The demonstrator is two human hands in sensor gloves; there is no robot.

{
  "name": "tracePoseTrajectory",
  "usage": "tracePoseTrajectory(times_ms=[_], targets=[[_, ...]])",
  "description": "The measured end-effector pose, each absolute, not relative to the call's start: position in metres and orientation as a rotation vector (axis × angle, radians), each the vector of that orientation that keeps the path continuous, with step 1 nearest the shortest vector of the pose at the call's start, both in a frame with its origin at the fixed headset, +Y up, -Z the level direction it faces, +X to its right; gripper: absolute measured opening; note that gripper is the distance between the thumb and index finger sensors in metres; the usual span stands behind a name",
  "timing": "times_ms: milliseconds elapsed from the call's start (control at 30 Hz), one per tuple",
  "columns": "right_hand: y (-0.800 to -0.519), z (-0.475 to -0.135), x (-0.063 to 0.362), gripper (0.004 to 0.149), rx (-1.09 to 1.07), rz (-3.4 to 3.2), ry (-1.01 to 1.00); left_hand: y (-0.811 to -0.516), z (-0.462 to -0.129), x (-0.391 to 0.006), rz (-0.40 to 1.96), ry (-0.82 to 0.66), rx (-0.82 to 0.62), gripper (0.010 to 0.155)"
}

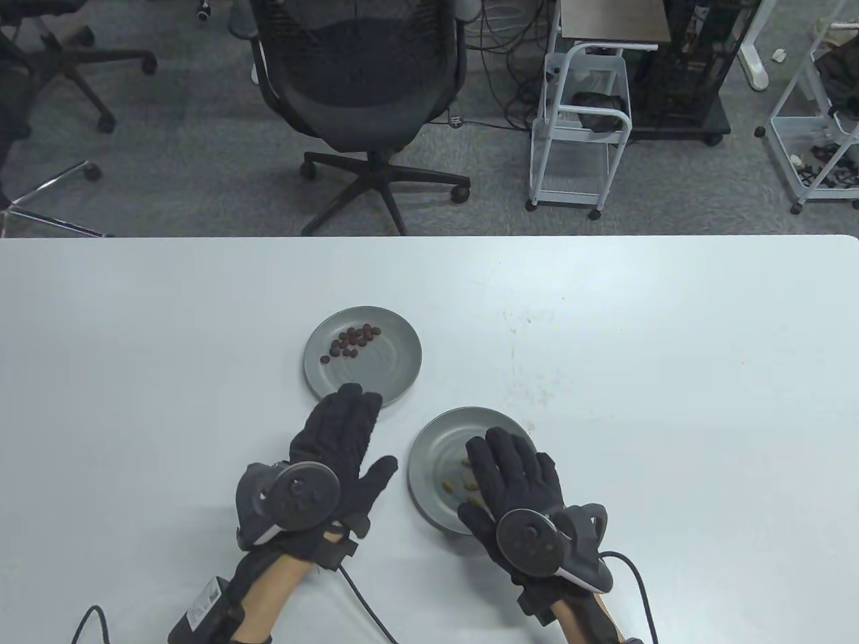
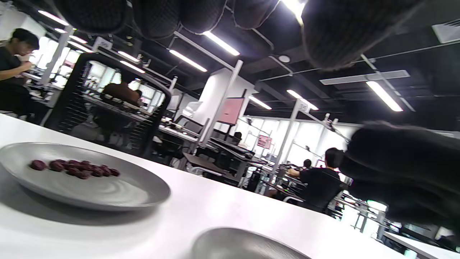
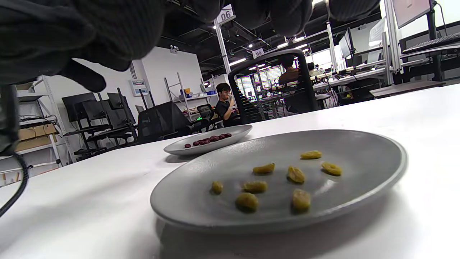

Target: Pick raisins with hand pinch into plate

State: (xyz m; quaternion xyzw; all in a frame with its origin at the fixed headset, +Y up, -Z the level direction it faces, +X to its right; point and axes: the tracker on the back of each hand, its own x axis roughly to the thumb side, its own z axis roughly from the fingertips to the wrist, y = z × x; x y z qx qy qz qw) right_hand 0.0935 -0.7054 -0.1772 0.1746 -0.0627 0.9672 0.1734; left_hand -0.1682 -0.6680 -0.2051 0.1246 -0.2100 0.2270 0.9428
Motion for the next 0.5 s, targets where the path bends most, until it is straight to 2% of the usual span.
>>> tracePoseTrajectory(times_ms=[133, 233, 500], targets=[[-0.707, -0.178, 0.094, 0.086, 0.492, 2.745, -0.179, -0.681, -0.188, -0.157, 0.437, -0.478, 0.343, 0.082], [-0.707, -0.178, 0.093, 0.086, 0.492, 2.752, -0.186, -0.691, -0.185, -0.153, 0.384, -0.496, 0.327, 0.083], [-0.712, -0.18, 0.097, 0.086, 0.47, 2.741, -0.177, -0.7, -0.19, -0.16, 0.415, -0.541, 0.282, 0.083]])
